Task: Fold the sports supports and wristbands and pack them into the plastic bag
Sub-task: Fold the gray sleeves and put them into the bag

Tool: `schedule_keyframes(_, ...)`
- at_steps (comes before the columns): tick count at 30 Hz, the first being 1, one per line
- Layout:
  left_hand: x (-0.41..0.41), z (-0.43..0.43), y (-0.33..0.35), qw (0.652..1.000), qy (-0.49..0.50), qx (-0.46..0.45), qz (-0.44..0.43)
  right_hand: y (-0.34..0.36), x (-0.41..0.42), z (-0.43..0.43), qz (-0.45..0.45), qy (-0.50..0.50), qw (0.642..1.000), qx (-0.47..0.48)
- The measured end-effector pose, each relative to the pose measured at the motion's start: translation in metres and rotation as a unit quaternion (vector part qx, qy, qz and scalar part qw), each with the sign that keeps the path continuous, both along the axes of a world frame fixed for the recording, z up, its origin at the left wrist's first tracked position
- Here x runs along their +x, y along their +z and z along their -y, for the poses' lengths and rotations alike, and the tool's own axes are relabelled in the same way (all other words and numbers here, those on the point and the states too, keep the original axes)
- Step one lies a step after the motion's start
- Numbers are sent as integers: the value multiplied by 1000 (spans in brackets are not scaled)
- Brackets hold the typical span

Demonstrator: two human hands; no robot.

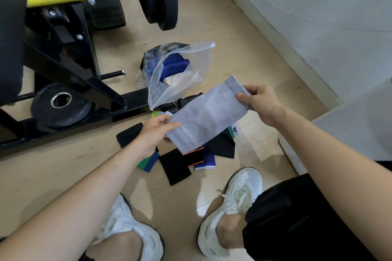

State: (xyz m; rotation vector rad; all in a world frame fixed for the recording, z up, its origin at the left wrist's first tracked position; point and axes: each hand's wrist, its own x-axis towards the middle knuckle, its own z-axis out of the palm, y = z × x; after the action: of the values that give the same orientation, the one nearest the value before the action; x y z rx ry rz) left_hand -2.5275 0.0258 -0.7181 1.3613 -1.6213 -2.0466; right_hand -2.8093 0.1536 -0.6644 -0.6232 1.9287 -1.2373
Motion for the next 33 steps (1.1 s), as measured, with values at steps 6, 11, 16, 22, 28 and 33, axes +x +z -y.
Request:
schedule_keyframes(6, -7, 3, 0, 988, 139, 18, 57, -19, 26, -1, -63, 0, 996, 66)
schedule_keyframes(11, -23, -4, 13, 991, 125, 33, 38, -28, 70, 3, -108, 64, 992, 25)
schedule_keyframes(16, -36, -12, 24, 993, 101, 55, 4, -33, 101, 2, -36, 145, 989, -23)
schedule_keyframes(22, -38, -16, 38, 982, 55, 158, -93, -30, 113, -2, -90, 166, 982, -19)
schedule_keyframes(28, -28, -3, 31, 996, 55, 32, -68, -25, 98, -1, -59, 117, 991, -24)
schedule_keyframes(33, -15, 0, 10, 995, 97, -29, -9, -13, 85, 3, 112, 107, 986, -59)
